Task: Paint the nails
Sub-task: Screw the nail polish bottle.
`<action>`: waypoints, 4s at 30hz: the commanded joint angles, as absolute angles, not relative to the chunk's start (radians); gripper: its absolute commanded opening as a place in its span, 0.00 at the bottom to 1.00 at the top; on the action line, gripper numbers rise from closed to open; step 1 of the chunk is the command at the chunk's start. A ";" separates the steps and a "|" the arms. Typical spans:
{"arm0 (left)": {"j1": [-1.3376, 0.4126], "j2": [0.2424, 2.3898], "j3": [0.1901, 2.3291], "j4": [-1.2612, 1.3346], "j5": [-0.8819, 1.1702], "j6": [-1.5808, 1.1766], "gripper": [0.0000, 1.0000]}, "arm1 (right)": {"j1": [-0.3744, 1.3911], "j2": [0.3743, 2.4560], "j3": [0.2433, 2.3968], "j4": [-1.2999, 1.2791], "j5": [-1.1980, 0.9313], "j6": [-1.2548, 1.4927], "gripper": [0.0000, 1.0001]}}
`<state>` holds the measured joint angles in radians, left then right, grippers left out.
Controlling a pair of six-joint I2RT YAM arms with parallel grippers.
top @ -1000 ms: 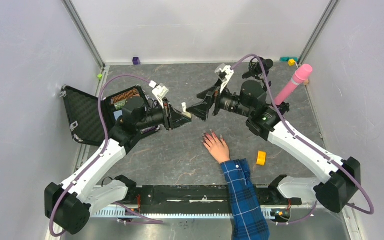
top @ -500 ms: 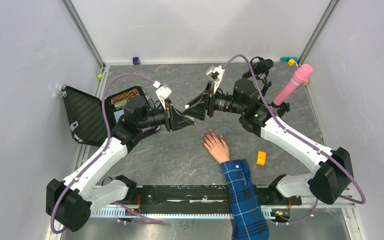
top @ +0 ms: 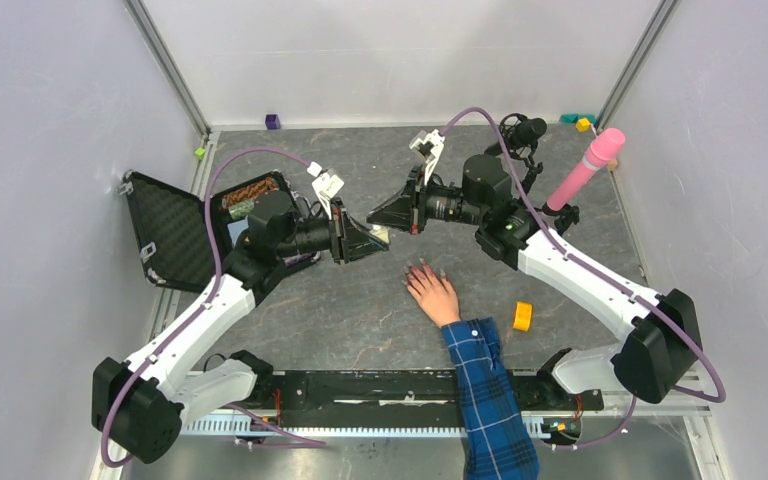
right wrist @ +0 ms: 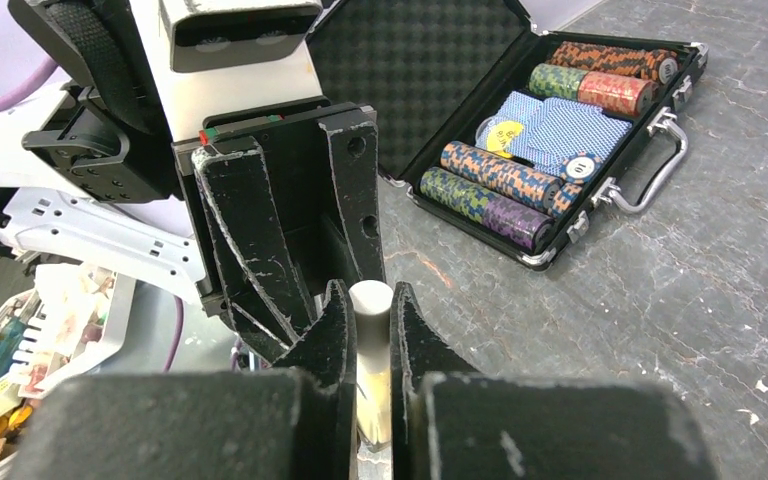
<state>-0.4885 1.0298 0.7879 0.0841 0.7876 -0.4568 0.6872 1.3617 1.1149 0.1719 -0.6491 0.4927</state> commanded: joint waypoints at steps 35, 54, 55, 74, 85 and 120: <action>-0.433 0.978 0.789 0.101 0.545 -0.516 0.02 | 1.148 1.593 1.376 -0.139 0.329 0.502 0.00; -0.422 0.988 0.787 0.109 0.561 -0.524 0.02 | 1.167 1.479 1.388 -0.133 0.469 0.292 0.34; -0.420 0.988 0.788 0.109 0.560 -0.525 0.02 | 1.167 1.461 1.383 -0.133 0.484 0.276 0.38; -0.419 0.991 0.787 0.120 0.582 -0.524 0.02 | 0.781 1.303 1.335 -0.323 0.188 0.199 0.76; -0.419 1.021 0.795 0.232 0.805 -0.554 0.02 | 0.624 1.249 1.239 -0.099 -0.469 0.316 0.84; -0.485 1.050 0.800 0.324 0.973 -0.584 0.02 | 0.664 1.348 1.166 0.176 -0.845 0.531 0.37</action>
<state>-0.4801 1.0550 0.7593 0.2657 0.9524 -0.5575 0.6544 1.3380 1.1584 0.1703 -0.8127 0.5442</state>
